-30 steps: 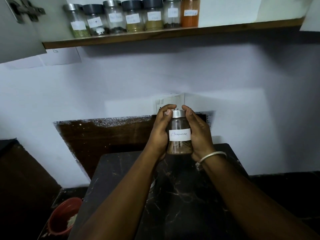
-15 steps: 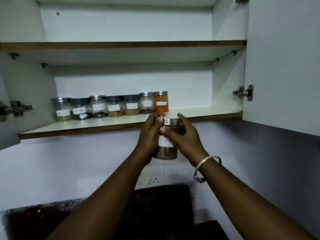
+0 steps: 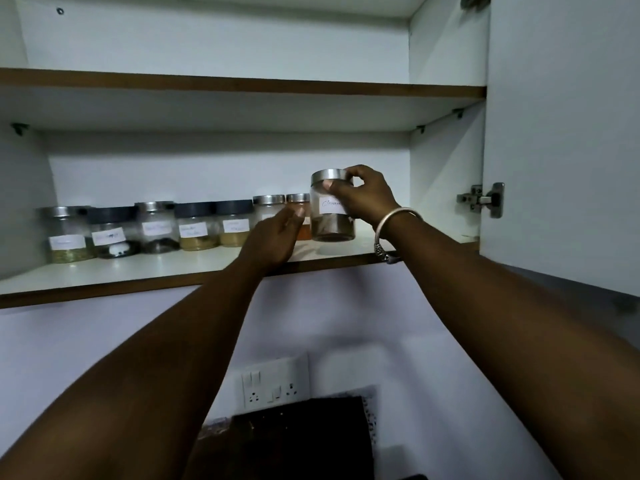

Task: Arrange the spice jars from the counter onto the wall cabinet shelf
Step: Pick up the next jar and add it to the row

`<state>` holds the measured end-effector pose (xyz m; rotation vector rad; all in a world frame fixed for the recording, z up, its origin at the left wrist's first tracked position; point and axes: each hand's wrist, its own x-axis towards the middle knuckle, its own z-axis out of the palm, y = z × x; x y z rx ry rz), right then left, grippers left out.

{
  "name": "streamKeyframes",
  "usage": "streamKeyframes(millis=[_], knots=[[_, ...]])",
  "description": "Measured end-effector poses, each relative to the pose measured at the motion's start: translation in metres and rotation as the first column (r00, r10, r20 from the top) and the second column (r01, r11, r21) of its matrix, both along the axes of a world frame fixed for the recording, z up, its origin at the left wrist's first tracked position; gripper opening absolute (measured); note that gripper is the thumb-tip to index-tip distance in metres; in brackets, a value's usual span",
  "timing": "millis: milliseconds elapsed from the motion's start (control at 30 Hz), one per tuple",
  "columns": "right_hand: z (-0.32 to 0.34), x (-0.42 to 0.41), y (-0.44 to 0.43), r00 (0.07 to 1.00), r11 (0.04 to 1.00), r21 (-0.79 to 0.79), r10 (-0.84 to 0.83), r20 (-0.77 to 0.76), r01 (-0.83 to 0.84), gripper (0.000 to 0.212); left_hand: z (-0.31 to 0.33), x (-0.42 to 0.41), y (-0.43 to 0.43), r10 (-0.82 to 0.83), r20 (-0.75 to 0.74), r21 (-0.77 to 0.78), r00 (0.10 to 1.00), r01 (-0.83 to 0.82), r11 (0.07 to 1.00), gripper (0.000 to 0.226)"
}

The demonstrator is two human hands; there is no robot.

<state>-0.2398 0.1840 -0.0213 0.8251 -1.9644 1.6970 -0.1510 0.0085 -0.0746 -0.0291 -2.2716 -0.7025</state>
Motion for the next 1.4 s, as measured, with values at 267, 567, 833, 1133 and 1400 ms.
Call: streamKeyframes(millis=[267, 567, 833, 1133, 1400], knots=[[-0.013, -0.076, -0.032, 0.995, 0.975, 0.199, -0.089, -0.032, 0.094, 0.047, -0.009, -0.026, -0.009, 0.266, -0.047, -0.318, 0.963, -0.266, 0.91, 0.031], [0.001, -0.126, -0.058, 0.97, 0.906, 0.348, -0.235, -0.061, 0.241, 0.043, -0.009, -0.027, -0.007, 0.3, -0.091, -0.354, 0.95, -0.312, 0.882, 0.027], [0.001, -0.139, -0.064, 0.97, 0.91, 0.34, -0.239, -0.044, 0.239, 0.049, -0.01, -0.028, -0.002, 0.319, -0.097, -0.359, 0.943, -0.333, 0.872, 0.028], [-0.004, -0.142, -0.067, 0.978, 0.917, 0.36, -0.202, 0.048, 0.172, 0.086, -0.011, -0.029, -0.004, 0.285, -0.119, -0.344, 0.951, -0.309, 0.886, 0.028], [0.0, -0.052, -0.059, 0.836, 0.861, 0.355, 0.135, 0.531, -0.364, 0.088, -0.005, -0.009, 0.001, 0.14, -0.076, -0.19, 0.987, -0.152, 0.97, 0.042]])
